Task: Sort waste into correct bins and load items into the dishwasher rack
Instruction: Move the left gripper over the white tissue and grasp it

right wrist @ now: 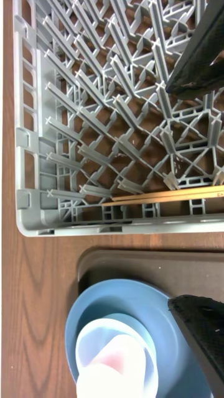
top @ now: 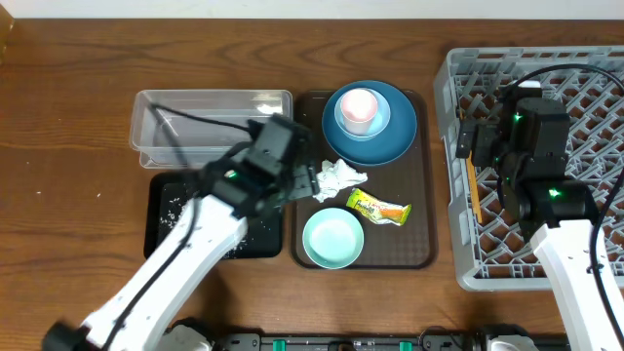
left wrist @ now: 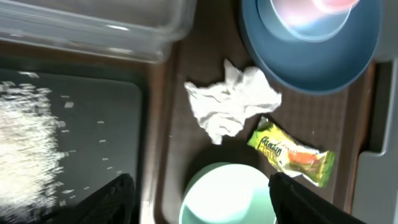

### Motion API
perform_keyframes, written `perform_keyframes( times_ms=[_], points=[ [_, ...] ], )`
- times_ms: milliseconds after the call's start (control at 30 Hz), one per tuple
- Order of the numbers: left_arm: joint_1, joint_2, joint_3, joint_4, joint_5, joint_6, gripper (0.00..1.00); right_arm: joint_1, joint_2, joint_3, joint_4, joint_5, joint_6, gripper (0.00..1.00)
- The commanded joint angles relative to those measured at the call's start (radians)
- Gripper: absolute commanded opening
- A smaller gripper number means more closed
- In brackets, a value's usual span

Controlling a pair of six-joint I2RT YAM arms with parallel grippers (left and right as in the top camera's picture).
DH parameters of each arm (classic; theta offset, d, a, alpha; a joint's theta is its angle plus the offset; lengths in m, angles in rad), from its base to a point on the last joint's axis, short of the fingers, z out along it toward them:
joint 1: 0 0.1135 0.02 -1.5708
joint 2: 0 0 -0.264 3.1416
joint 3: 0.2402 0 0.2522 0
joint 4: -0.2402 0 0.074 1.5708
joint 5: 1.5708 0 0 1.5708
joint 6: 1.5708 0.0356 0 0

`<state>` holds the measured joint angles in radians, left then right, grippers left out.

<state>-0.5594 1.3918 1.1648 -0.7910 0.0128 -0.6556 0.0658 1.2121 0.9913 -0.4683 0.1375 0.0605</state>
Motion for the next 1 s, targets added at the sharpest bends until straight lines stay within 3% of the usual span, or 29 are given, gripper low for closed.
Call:
perform_keyframes(
  times_ms=[0, 500, 967],
  points=[
    [-0.028, 0.082, 0.002, 0.029, 0.010, 0.004, 0.73, 0.006, -0.002, 0.009, -0.001, -0.011, 0.013, 0.99],
    [-0.124, 0.312, 0.002, 0.202, 0.005, 0.186, 0.72, 0.006, -0.002, 0.009, -0.005, -0.011, 0.014, 0.99],
    [-0.132, 0.419, 0.001, 0.313, -0.002, 0.201, 0.73, 0.006, -0.002, 0.009, -0.005, -0.011, 0.013, 0.99]
  ],
)
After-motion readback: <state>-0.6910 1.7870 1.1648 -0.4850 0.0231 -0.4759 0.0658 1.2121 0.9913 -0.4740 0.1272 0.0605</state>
